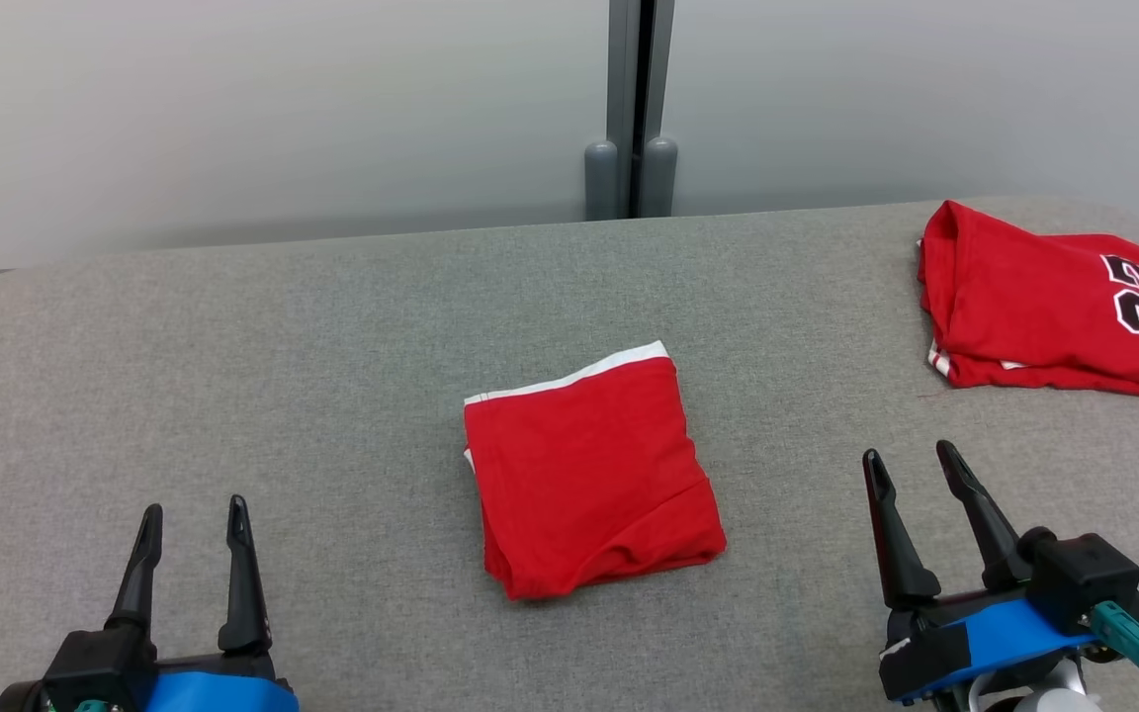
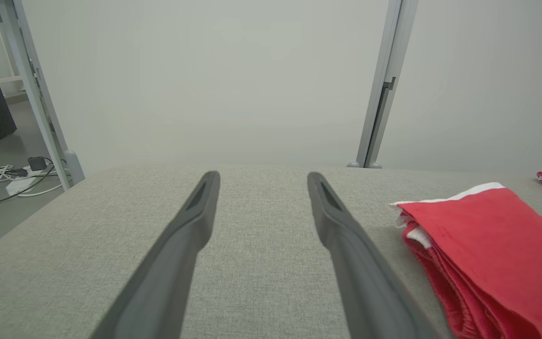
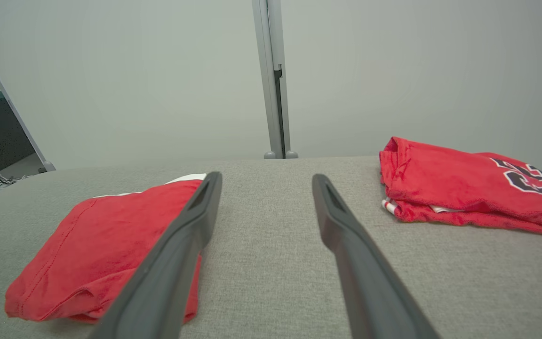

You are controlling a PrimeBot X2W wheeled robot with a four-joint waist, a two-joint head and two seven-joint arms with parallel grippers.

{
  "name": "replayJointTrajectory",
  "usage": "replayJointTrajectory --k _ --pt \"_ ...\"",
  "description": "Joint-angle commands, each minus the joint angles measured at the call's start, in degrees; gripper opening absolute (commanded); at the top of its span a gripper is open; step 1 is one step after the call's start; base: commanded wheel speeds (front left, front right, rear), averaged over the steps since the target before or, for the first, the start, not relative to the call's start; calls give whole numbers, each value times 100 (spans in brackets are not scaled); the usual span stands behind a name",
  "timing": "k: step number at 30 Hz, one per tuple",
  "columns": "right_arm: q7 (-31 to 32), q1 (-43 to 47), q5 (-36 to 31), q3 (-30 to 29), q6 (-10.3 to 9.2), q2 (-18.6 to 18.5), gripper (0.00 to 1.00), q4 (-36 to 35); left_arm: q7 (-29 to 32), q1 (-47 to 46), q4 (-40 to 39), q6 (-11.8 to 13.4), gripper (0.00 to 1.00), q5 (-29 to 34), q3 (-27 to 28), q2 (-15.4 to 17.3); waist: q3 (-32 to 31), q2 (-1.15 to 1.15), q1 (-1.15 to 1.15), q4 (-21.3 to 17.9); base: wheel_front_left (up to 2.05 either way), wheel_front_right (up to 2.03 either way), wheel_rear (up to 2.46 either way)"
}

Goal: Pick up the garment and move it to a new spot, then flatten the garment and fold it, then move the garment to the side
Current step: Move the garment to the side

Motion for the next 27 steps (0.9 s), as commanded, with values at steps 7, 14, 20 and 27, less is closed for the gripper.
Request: replayJointTrajectory --k 7,14,20,27 --pt "43 -173 68 -9 3 7 100 45 -25 -89 7 24 100 -35 -56 47 28 0 0 72 0 0 0" --pt "287 -968 78 371 3 6 100 307 -25 -242 93 -11 100 -82 -98 50 70 0 0 249 0 0 0" --pt "556 -1676 16 637 3 3 100 927 -24 -379 114 -38 100 -90 -177 32 216 0 0 494 0 0 0" --pt "722 -2035 -103 728 3 1 100 1954 -25 -552 135 -59 100 -137 -240 6 491 0 0 805 0 0 0"
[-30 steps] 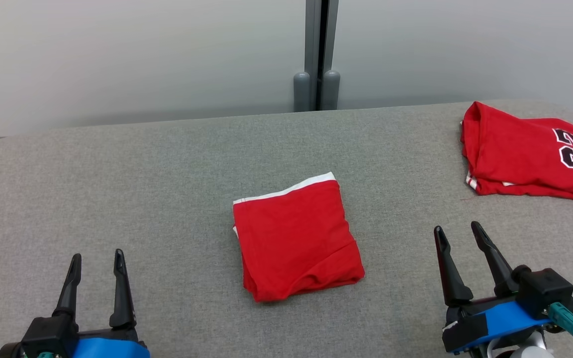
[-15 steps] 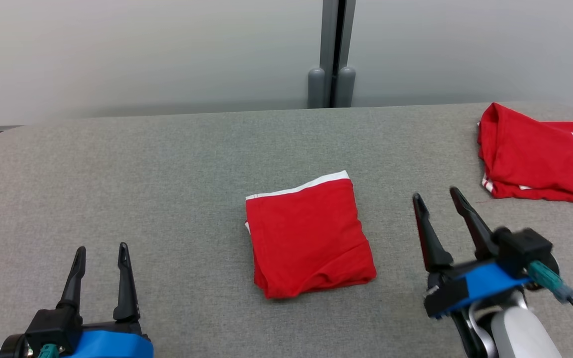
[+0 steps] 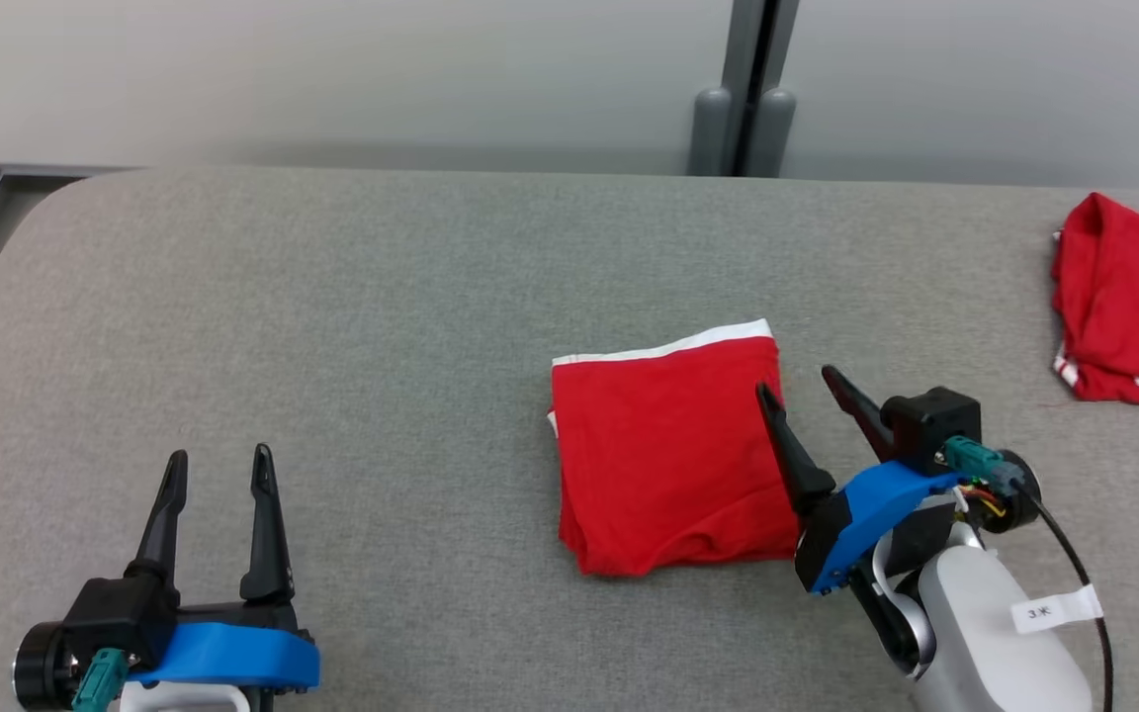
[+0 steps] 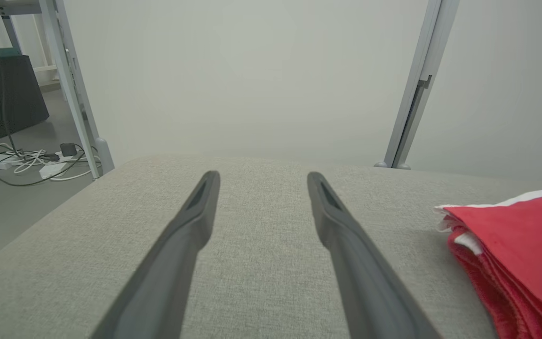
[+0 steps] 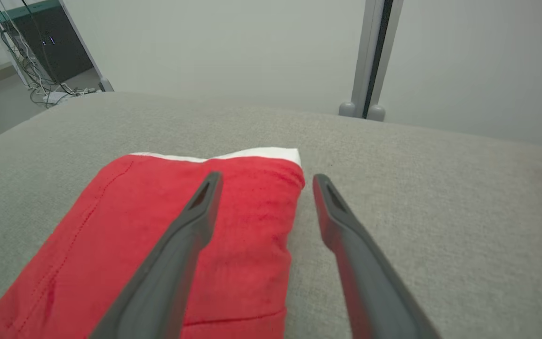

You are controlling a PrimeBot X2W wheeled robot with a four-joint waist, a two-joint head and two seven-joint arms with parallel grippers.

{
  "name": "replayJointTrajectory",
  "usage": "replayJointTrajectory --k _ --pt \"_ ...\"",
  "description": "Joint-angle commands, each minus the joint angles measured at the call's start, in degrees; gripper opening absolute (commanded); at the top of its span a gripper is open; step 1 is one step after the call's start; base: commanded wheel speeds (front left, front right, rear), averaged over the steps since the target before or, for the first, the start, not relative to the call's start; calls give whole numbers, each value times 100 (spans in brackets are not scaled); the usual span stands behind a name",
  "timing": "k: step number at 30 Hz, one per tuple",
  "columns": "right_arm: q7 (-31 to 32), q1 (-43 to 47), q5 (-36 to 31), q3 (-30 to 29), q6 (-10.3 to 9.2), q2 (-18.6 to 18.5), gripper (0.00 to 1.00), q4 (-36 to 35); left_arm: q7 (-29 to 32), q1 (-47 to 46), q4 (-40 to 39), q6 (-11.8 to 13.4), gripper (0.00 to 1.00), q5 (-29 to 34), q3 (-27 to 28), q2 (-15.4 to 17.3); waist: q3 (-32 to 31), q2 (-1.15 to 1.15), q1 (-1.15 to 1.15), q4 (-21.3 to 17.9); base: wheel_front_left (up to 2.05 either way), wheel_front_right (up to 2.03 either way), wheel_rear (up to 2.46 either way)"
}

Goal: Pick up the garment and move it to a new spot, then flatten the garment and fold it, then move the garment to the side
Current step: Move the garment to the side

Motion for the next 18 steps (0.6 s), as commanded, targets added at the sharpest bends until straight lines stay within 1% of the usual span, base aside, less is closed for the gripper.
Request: replayJointTrajectory --k 1,10,18 --pt "28 -123 -77 -18 3 -10 100 201 -26 -104 0 -9 100 -35 -24 4 125 0 0 122 0 0 0" --pt "-165 -449 -110 -114 3 -10 100 1574 -26 -324 109 -54 100 -70 -88 -31 365 0 0 406 0 0 0" --pt "-344 -585 37 44 3 -10 100 2479 -26 -361 182 -65 100 -52 -44 -54 326 0 0 434 0 0 0"
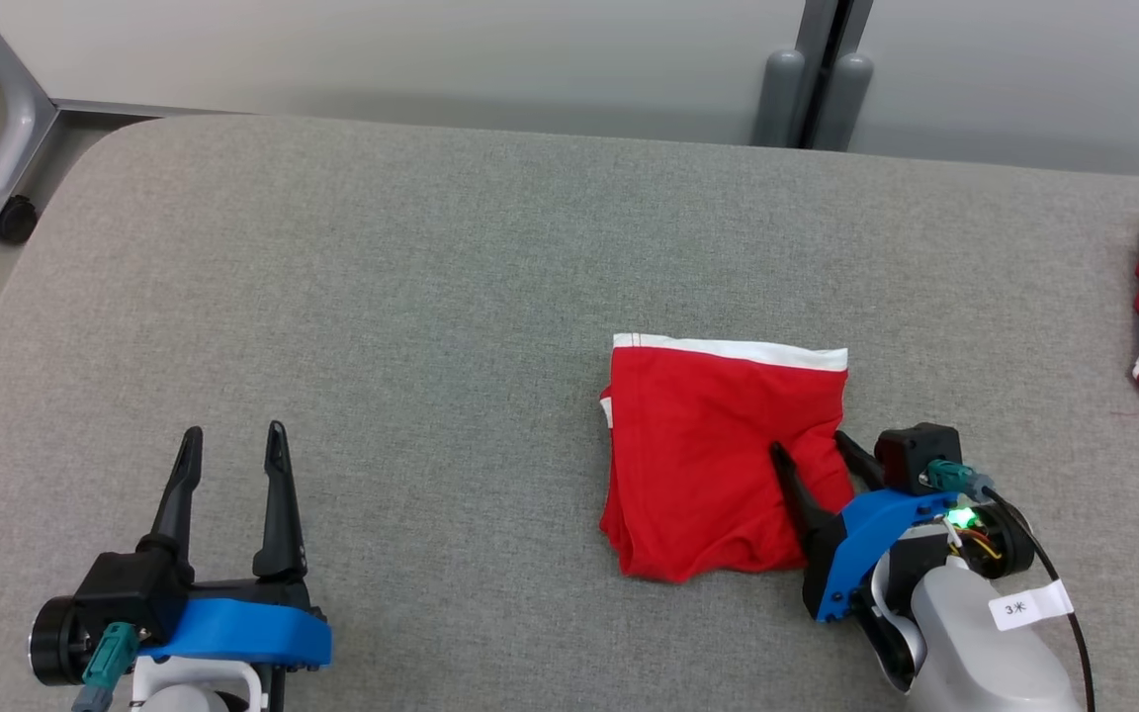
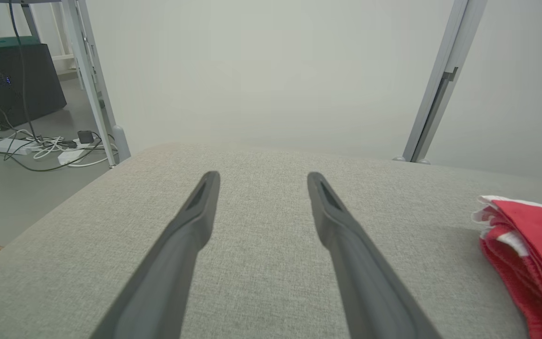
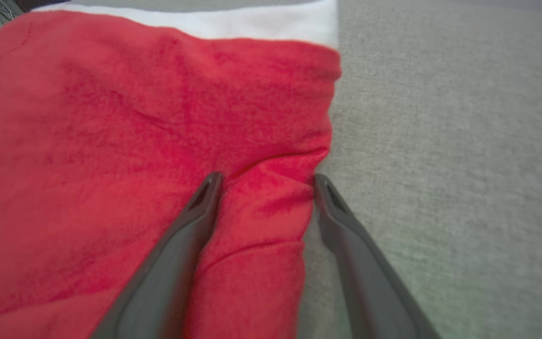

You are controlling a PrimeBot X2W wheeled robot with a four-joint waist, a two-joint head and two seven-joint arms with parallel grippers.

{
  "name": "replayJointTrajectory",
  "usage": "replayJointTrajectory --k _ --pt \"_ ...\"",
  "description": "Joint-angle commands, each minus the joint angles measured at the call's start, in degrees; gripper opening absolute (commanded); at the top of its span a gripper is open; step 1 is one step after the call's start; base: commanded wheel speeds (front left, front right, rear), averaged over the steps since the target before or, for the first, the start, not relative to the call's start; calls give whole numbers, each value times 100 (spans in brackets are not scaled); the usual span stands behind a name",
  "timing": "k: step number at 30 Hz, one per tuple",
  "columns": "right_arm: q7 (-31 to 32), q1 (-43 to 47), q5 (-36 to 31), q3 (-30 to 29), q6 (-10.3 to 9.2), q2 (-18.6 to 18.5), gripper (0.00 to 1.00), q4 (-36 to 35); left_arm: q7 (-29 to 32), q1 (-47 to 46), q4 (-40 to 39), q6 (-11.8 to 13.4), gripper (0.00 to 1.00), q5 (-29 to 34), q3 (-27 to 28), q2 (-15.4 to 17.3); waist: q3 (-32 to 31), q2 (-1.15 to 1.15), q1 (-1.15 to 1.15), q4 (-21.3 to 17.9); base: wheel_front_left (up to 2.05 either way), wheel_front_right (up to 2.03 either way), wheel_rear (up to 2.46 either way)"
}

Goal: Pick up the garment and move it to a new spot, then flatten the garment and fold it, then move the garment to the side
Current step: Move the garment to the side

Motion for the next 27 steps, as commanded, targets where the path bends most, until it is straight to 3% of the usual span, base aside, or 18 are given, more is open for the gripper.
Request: replayJointTrajectory --k 1,2,3,14,20,27 --pt "-3 8 111 103 2 -11 49 182 -26 -62 9 -7 100 2 30 -7 -20 0 0 -16 0 0 0" --pt "-25 -2 181 168 2 -11 9 244 -26 -60 14 -9 100 6 26 -10 -30 0 0 -27 0 0 0" --pt "-64 -21 273 231 2 -11 0 282 -26 -58 14 -11 100 4 27 -11 -40 0 0 -46 0 0 0" --pt "-599 -508 149 241 1 -134 0 297 -26 -173 -121 -48 100 33 30 -19 120 0 0 -665 0 0 0" --pt "-667 -610 21 118 2 -466 0 -41 -26 -346 -230 -61 100 80 27 61 422 0 0 -1191 0 0 0" --pt "-600 -404 -49 -173 2 -879 0 -603 -26 -575 -353 -71 100 110 57 155 721 0 0 -1535 0 0 0"
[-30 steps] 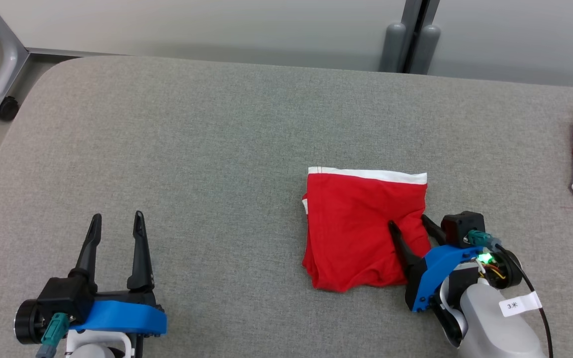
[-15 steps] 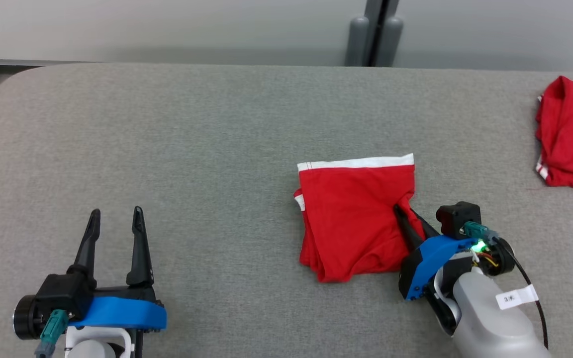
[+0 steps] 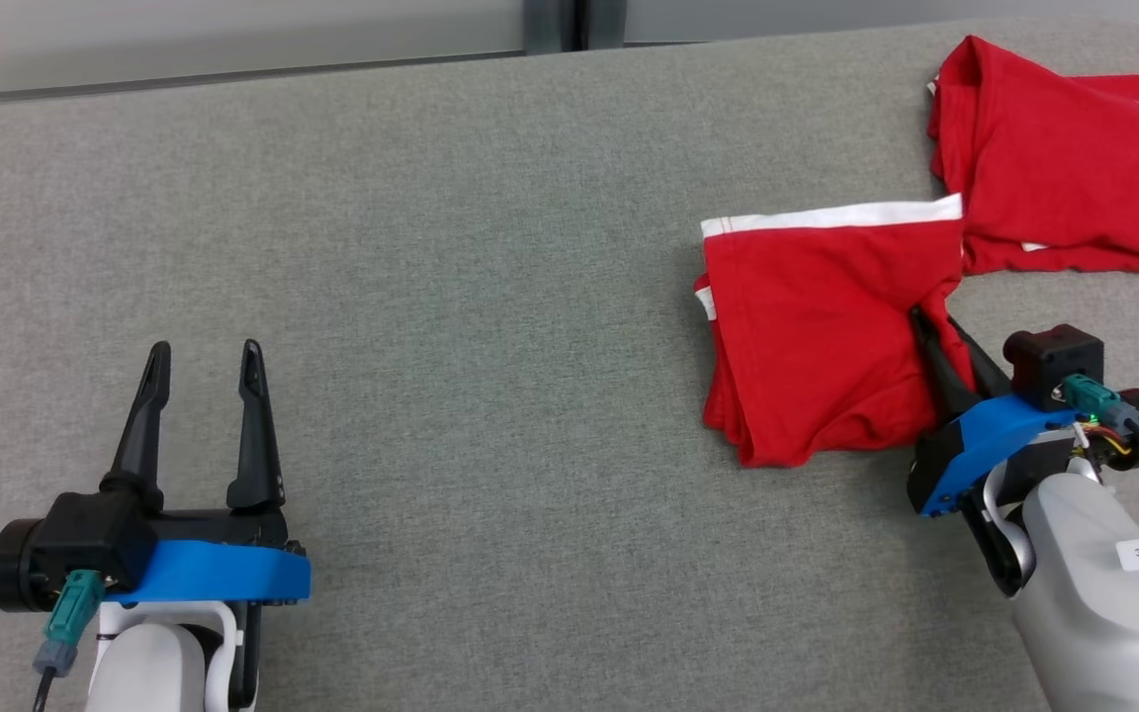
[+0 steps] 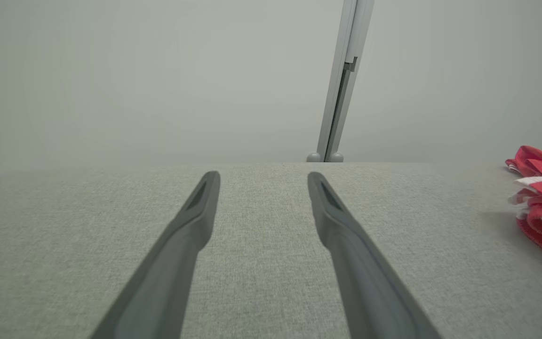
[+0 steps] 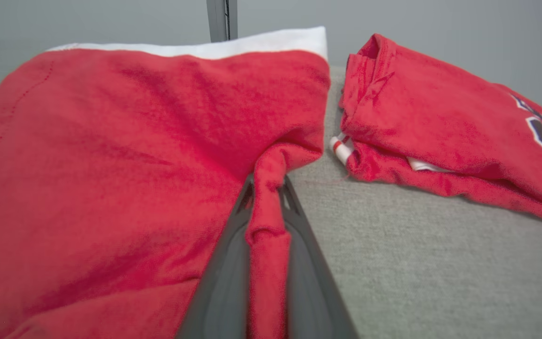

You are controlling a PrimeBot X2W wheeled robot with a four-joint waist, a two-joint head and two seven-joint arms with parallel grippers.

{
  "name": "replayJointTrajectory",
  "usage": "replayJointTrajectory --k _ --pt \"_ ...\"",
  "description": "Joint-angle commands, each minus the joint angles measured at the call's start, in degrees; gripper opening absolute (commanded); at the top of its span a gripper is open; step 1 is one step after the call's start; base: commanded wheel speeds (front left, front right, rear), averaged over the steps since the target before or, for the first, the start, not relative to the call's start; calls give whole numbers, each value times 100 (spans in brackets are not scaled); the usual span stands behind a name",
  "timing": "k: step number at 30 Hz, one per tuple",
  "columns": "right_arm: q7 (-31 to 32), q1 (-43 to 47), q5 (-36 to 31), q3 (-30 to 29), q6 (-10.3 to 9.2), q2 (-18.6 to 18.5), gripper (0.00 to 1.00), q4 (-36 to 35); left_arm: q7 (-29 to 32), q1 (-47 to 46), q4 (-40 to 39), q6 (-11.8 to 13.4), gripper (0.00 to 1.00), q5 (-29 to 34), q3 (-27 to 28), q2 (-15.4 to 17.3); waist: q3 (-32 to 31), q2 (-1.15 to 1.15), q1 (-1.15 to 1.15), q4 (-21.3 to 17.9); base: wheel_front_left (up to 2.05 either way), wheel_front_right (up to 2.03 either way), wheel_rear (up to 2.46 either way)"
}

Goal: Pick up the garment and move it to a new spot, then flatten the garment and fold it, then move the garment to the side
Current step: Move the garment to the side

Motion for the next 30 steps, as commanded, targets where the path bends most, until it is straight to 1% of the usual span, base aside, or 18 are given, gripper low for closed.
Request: replayJointTrajectory --k 1,5,8,9,12,18,23,27,30 --pt "49 109 -44 -72 2 -75 0 -176 -25 -118 -25 -20 100 12 42 45 45 0 -1 -61 0 0 0" --pt "204 77 -83 -91 2 -126 0 -558 -25 -123 -44 -28 100 29 29 57 112 0 -1 -117 0 0 0" --pt "356 -108 -112 26 2 -152 0 -848 -25 -179 -69 -34 100 31 11 59 189 0 -1 -106 0 0 0" --pt "356 -108 -112 26 2 -152 0 -848 -25 -179 -69 -34 100 31 11 59 189 0 -1 -106 0 0 0" --pt "558 -360 -111 129 2 -239 0 -1099 -24 -254 -107 -39 100 22 -17 66 307 0 -1 -60 0 0 0" --pt "1002 -995 -101 281 2 -696 0 -1325 -25 -410 -222 -48 100 6 -43 129 637 0 -1 6 0 0 0" --pt "1270 -1394 -39 172 2 -1173 0 -1340 -25 -505 -305 -46 100 20 -56 186 916 0 -1 -20 0 0 0" --pt "1385 -1707 110 24 1 -1629 0 -1157 -24 -576 -398 -34 100 41 -81 231 1105 0 -1 -56 0 0 0" --pt "1465 -1832 221 -136 2 -1857 0 -1040 -25 -638 -466 -36 100 45 -105 271 1181 0 -1 -65 0 0 0"
